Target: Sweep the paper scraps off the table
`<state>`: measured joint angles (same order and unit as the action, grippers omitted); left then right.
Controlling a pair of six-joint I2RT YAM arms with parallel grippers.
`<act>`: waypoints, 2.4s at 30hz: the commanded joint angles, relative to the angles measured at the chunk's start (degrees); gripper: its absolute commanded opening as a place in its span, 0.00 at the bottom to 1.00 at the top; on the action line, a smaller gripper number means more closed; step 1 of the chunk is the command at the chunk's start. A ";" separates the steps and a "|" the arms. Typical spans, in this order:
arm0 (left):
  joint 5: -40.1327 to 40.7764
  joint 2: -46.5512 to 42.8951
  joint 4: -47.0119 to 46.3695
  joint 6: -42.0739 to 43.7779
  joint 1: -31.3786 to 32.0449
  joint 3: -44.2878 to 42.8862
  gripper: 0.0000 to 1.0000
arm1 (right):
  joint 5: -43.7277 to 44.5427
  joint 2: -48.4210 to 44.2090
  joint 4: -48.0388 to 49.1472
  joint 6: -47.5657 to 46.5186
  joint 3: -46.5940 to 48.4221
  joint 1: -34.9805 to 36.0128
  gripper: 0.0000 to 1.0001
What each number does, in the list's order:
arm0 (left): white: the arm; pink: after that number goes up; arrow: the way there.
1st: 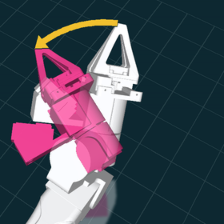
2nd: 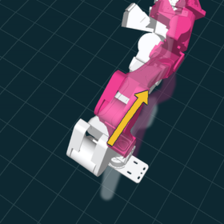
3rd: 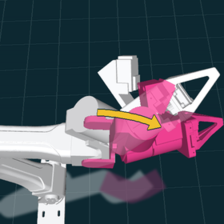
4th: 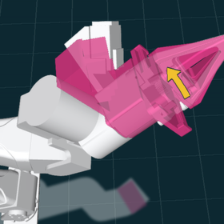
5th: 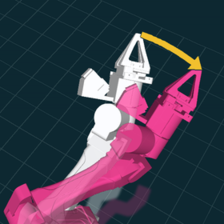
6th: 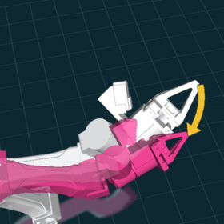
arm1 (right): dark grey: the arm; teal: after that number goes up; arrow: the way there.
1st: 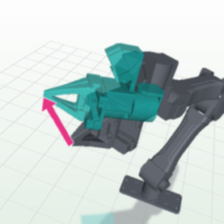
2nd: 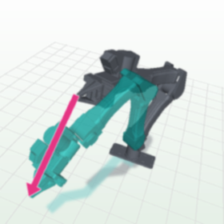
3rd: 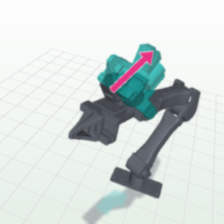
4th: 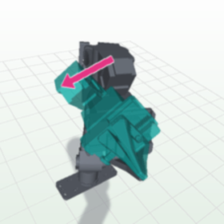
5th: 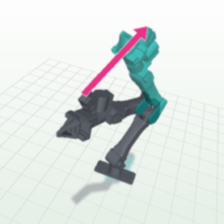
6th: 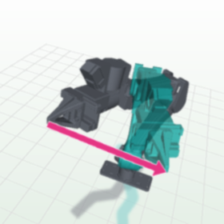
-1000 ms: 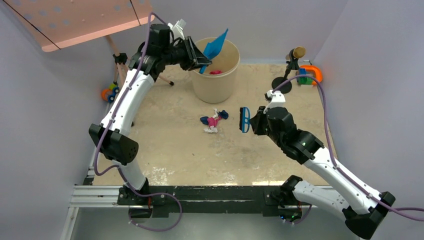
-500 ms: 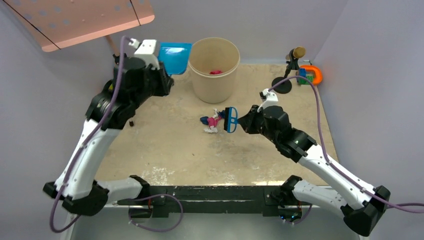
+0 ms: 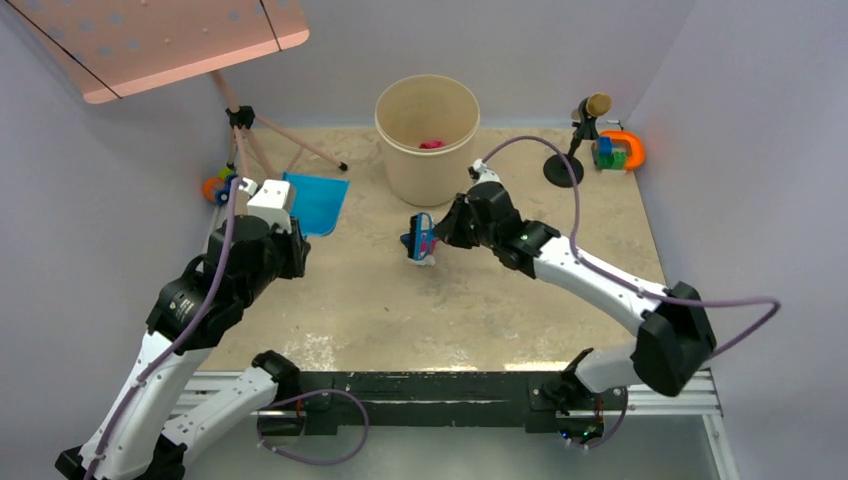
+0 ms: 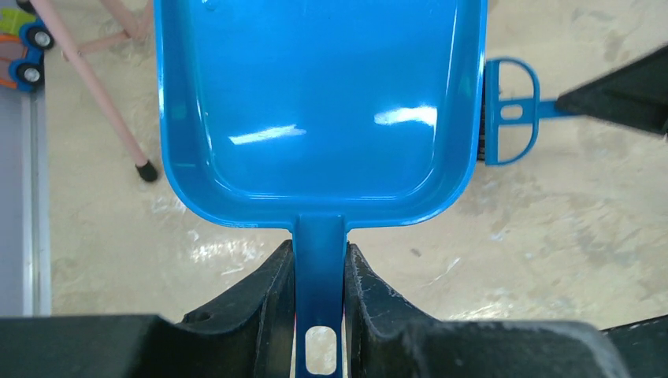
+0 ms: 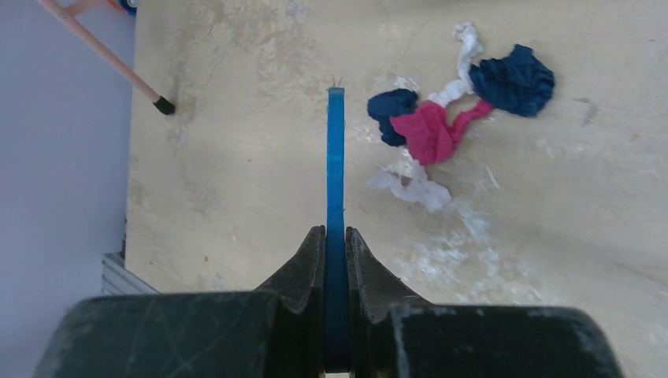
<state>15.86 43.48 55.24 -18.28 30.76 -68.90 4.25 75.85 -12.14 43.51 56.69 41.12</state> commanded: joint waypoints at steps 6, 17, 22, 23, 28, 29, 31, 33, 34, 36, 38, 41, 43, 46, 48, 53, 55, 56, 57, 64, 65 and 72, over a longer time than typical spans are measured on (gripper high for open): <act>-2.01 -10.83 -7.98 3.66 -0.09 16.04 0.00 | -2.21 19.13 -1.14 11.43 15.17 -0.24 0.00; -8.14 -6.20 -10.15 3.34 -0.04 17.16 0.00 | 11.46 19.36 -17.70 12.73 12.74 -1.84 0.00; -8.82 -4.89 -9.49 3.12 -0.09 16.69 0.00 | 7.41 11.26 -11.67 5.49 8.99 -1.85 0.00; -8.70 -5.28 -9.72 3.08 -0.09 16.96 0.00 | 6.38 10.35 -10.88 3.74 8.97 -1.89 0.00; -8.12 -5.76 -10.32 2.84 -0.07 17.42 0.00 | 2.36 6.59 -8.78 -2.10 10.68 -1.86 0.00; -8.23 -5.56 -10.13 2.63 -0.09 17.14 0.00 | 1.77 5.65 -8.66 -2.45 10.96 -1.85 0.00; -8.47 -5.77 -8.41 0.89 -0.09 15.83 0.00 | 1.53 2.76 -6.09 -3.53 9.75 -1.88 0.00; -9.10 -7.19 -6.72 -2.27 -0.08 14.43 0.00 | 0.07 -1.19 -1.66 -3.93 6.58 -1.86 0.00; -10.08 -8.30 -6.54 -3.45 -0.08 14.21 0.00 | -0.72 -3.34 0.92 -4.25 4.10 -1.89 0.00; -9.93 -10.92 -7.20 -4.67 -0.08 14.36 0.00 | -1.01 -6.76 3.77 -4.56 1.37 -1.85 0.00; -8.73 -12.39 -6.05 -6.44 -0.05 13.44 0.00 | -1.25 -9.16 4.46 -4.33 -0.14 -1.89 0.00; -8.70 -13.42 -3.89 -8.61 -0.08 10.63 0.00 | 1.23 -10.58 2.26 -4.33 0.21 -1.87 0.00; -9.34 -13.85 -2.80 -10.36 -0.08 8.66 0.00 | 3.05 -11.77 0.33 -4.18 0.39 -1.89 0.00; -10.36 -13.51 -0.61 -14.95 -0.06 3.65 0.00 | 5.99 -13.71 0.20 -3.87 -0.66 -1.85 0.00; -13.28 -12.64 -0.63 -17.23 -0.06 -0.48 0.00 | 8.05 -14.64 -1.40 -3.33 -0.50 -1.84 0.00; -23.11 -9.29 -1.00 -25.39 -0.09 -10.81 0.00 | 13.98 -17.05 -8.09 -1.18 0.92 -1.98 0.00; -26.89 -9.71 -4.12 -28.81 -0.09 -11.39 0.00 | 14.75 -18.82 -9.41 -1.18 0.98 -1.91 0.00; -28.65 -10.35 -5.56 -30.51 -0.09 -11.18 0.00 | 15.04 -19.63 -9.81 -1.29 0.93 -1.92 0.00; -29.86 -11.08 -6.90 -30.81 -0.09 -10.87 0.00 | 15.53 -20.35 -10.00 -1.27 0.70 -1.97 0.00; -25.34 -13.13 -3.65 -25.39 -0.09 -11.96 0.00 | 15.71 -21.45 -9.65 -0.76 0.93 -1.95 0.00; -22.34 -12.21 -0.34 -24.55 -0.07 -13.39 0.00 | 15.44 -21.13 -9.72 -0.60 1.24 -1.93 0.00; -18.01 -9.89 6.99 -17.86 -0.07 -13.07 0.00 | 13.53 -21.10 -11.67 0.44 1.61 -1.93 0.00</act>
<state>-4.78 30.94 57.67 -41.19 30.76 -82.28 18.41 55.11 -23.42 42.48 56.23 39.31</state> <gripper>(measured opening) 0.286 0.081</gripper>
